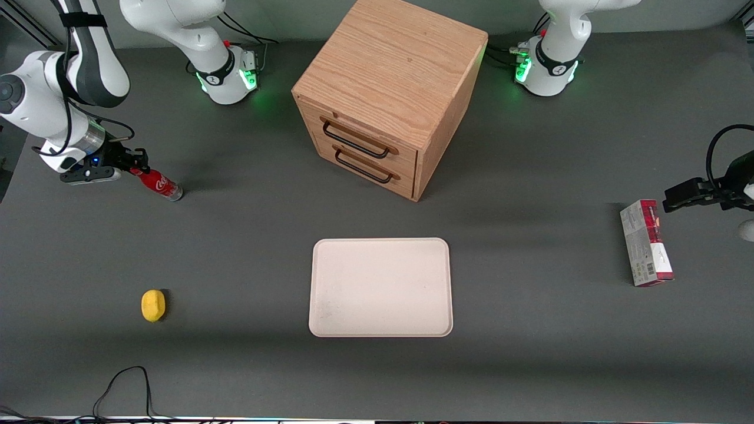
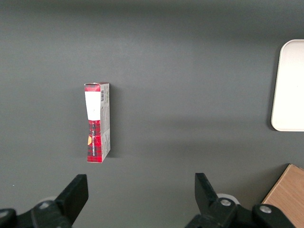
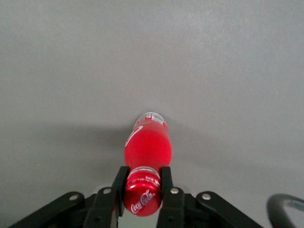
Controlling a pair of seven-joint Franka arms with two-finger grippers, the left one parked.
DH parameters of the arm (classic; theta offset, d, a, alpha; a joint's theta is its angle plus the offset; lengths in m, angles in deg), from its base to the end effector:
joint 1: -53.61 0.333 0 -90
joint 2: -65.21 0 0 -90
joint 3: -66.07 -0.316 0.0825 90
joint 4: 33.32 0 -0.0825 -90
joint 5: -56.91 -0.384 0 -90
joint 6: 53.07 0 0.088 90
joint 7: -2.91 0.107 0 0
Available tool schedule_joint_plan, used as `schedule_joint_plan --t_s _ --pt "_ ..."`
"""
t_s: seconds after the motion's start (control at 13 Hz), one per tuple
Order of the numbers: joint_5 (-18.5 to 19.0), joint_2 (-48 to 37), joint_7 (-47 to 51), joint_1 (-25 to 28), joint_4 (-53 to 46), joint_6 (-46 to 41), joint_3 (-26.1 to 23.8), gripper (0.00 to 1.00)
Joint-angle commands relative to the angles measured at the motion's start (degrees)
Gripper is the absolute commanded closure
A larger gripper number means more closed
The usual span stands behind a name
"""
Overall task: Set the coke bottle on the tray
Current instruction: 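Lift the bottle and carry it with the right gripper to the white tray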
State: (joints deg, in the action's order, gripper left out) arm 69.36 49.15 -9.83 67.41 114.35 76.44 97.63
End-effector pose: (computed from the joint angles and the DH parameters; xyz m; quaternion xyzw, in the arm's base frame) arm 0.3991 -0.1271 0.3390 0.9986 0.0398 -0.0338 0.0001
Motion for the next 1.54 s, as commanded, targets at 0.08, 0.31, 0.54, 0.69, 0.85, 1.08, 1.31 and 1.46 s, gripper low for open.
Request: schedule_joint_plan --t_s 0.08,0.31,0.54,0.69,0.85,1.08,1.31,1.46 --pt "-1.70 -2.14 4.56 1.93 -12.62 -14.94 -5.10 1.00" --pt "-7.51 6.52 4.91 4.83 -32.63 -28.74 -6.33 1.00" --pt "-14.98 21.72 5.43 4.84 -57.76 -42.45 -7.13 1.00" --pt "-17.72 31.31 8.58 4.84 -72.28 -49.94 -7.82 1.00" --pt "-18.43 38.96 16.47 4.31 -82.49 -53.82 -13.07 1.00" --pt "-18.43 51.61 33.43 3.00 -96.83 -53.58 -23.35 1.00" --pt "-18.34 58.06 41.27 2.29 -102.05 -48.15 -29.97 1.00" --pt "-17.82 60.95 47.33 2.90 -102.23 -41.56 -32.78 1.00"
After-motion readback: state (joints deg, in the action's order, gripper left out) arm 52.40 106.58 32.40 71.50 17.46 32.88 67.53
